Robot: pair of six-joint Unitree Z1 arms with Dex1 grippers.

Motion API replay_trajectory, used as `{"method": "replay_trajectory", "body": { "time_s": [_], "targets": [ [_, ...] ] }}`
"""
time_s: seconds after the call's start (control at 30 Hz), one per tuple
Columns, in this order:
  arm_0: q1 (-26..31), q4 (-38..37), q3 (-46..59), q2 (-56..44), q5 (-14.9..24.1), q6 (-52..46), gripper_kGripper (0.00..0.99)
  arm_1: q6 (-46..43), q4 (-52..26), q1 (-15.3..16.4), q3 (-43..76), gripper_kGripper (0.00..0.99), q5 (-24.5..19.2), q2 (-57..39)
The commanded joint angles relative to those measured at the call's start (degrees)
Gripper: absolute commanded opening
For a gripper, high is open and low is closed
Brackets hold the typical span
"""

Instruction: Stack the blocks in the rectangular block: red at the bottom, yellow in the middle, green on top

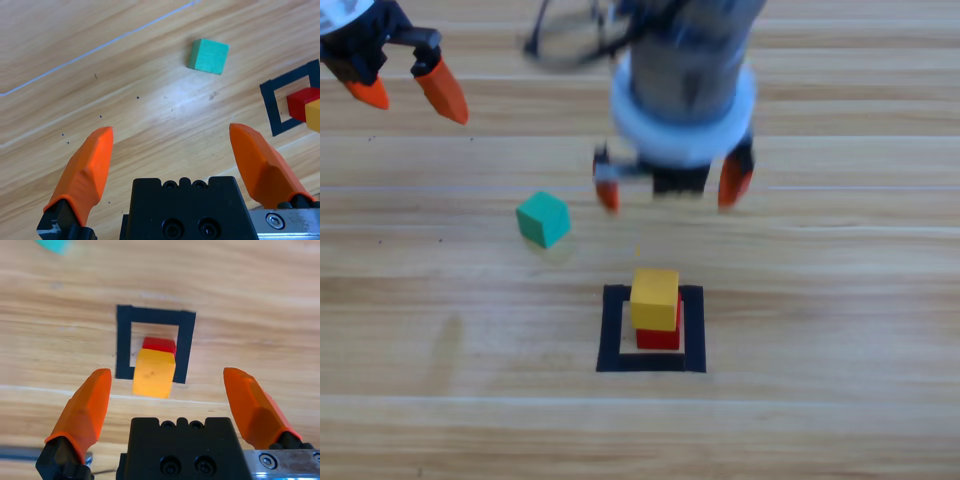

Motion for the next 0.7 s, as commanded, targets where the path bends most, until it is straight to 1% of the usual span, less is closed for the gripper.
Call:
{"method": "replay_trajectory", "body": {
  "time_s": [0.03,0.1,0.2,0.27,0.3,0.33,0.37,0.4,0.47,0.5,0.53,0.67,0.7],
  "targets": [
    [-2.5,-0.2,-3.3,6.5,3.0,-2.9,0.99,-8.4,-1.3,1.2,-1.0,0.989,-2.9,-13.1],
    [-5.4,-0.2,-4.5,8.8,4.5,-3.7,0.99,-15.0,-1.8,-0.7,-1.0,0.989,-2.2,-13.1],
    [-9.9,-0.2,-5.1,12.3,6.5,-4.4,0.99,-24.5,-2.0,-4.4,0.6,0.986,1.1,-11.4],
    [-12.5,-0.4,-5.4,14.8,7.4,-4.9,0.99,-29.7,-2.6,-6.8,5.3,0.986,2.5,-11.4],
    [-14.2,-0.6,-5.9,16.3,8.2,-5.3,0.99,-31.4,-4.3,-7.8,8.7,0.986,3.5,-12.3],
    [-15.6,-0.6,-6.5,17.5,8.9,-5.6,0.989,-33.0,-7.5,-8.8,14.3,0.986,4.0,-14.4],
    [-16.6,-0.6,-6.8,18.4,9.5,-5.8,0.989,-34.5,-12.3,-9.7,21.3,0.988,5.8,-18.0],
    [-17.5,-0.7,-7.1,19.2,10.1,-6.0,0.989,-36.5,-19.8,-11.3,31.2,0.986,9.0,-23.3],
    [-18.3,-0.8,-7.5,20.6,10.5,-6.3,0.989,-40.8,-39.9,-15.1,53.4,0.986,17.9,-35.7],
    [-18.5,-1.0,-7.5,21.0,10.7,-6.3,0.99,-42.3,-47.7,-15.7,61.6,0.986,19.3,-40.5],
    [-18.6,-1.2,-7.5,21.3,10.8,-6.4,0.99,-44.1,-48.0,-15.7,63.9,0.986,19.2,-42.5],
    [-18.5,-1.6,-8.1,22.7,11.0,-6.3,0.986,-51.5,-47.5,-15.7,69.1,0.986,19.1,-45.3],
    [-18.4,-1.7,-8.4,23.2,11.2,-6.2,0.983,-53.1,-47.5,-15.7,69.6,0.986,18.2,-46.0]
  ]
}}
